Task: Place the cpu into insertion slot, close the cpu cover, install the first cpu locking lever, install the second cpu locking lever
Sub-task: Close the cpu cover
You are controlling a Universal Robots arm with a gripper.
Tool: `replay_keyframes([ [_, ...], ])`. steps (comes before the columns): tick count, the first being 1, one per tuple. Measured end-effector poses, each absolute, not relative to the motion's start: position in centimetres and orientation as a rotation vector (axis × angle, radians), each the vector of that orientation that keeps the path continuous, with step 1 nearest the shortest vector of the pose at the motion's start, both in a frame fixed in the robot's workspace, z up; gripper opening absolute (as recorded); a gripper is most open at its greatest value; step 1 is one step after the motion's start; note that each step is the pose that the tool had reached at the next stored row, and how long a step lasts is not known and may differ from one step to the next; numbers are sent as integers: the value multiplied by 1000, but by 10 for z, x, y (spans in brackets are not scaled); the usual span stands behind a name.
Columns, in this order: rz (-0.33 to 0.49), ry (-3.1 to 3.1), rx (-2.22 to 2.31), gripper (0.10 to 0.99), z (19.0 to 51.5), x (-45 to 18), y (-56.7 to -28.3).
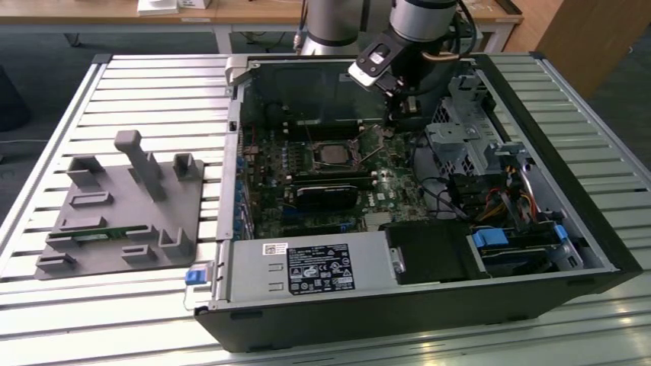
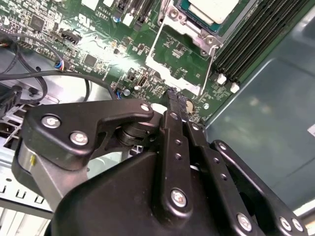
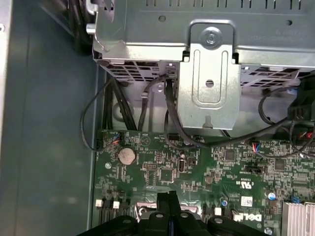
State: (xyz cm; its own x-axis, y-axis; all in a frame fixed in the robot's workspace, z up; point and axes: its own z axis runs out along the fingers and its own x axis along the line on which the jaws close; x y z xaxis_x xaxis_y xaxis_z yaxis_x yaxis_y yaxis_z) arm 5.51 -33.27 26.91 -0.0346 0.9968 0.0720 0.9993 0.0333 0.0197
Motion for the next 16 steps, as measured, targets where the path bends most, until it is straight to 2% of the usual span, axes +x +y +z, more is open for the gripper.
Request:
replay_keyframes([
  [16,-97,-2231,-2157,106,255,61,-329],
])
